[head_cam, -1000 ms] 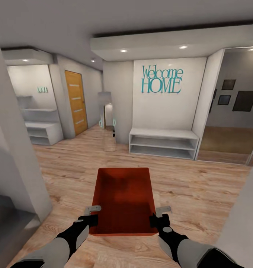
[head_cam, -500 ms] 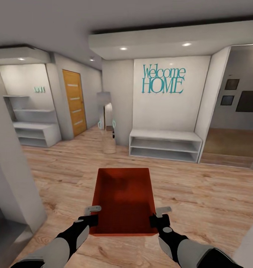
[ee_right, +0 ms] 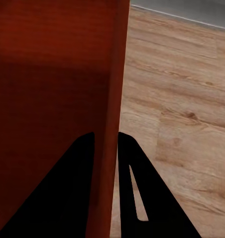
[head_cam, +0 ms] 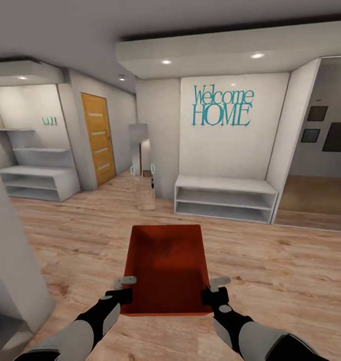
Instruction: Move the two storage containers from the living room to the garage. In the garage, place one container on the floor and stack the other container on top of it (either order is fine).
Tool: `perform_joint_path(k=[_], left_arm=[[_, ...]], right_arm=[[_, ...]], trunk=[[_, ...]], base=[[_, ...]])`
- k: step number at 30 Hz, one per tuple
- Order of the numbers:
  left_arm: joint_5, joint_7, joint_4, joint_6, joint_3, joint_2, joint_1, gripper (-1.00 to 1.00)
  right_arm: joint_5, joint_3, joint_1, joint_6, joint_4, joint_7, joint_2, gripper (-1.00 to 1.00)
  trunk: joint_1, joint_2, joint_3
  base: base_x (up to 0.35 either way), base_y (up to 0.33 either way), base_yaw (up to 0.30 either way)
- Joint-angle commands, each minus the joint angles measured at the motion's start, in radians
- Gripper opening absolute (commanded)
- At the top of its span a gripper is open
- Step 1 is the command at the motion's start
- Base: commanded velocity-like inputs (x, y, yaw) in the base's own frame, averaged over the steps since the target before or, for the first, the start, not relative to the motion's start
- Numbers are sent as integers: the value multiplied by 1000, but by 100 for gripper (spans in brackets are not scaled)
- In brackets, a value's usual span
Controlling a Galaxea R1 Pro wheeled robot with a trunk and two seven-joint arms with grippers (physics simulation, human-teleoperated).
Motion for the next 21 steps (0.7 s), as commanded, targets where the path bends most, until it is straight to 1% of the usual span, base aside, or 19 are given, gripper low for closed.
perform_joint_path(k=[1, 11, 21], left_arm=[[-3, 8, -3, -33, -7, -1, 0, -100], [1, 8, -1, -48, -6, 0, 0, -100], [-3, 7, 0, -54, -8, -1, 0, -100]], right_arm=[[6, -38, -1, 3, 0, 7, 1, -100], [5, -38, -1, 3, 0, 7, 1, -100], [5, -38, -1, 3, 0, 7, 1, -100]], trunk=[[1, -1, -1], [1, -1, -1], [1, -1, -1]], base=[[321, 0, 0], [321, 0, 0], [321, 0, 0]])
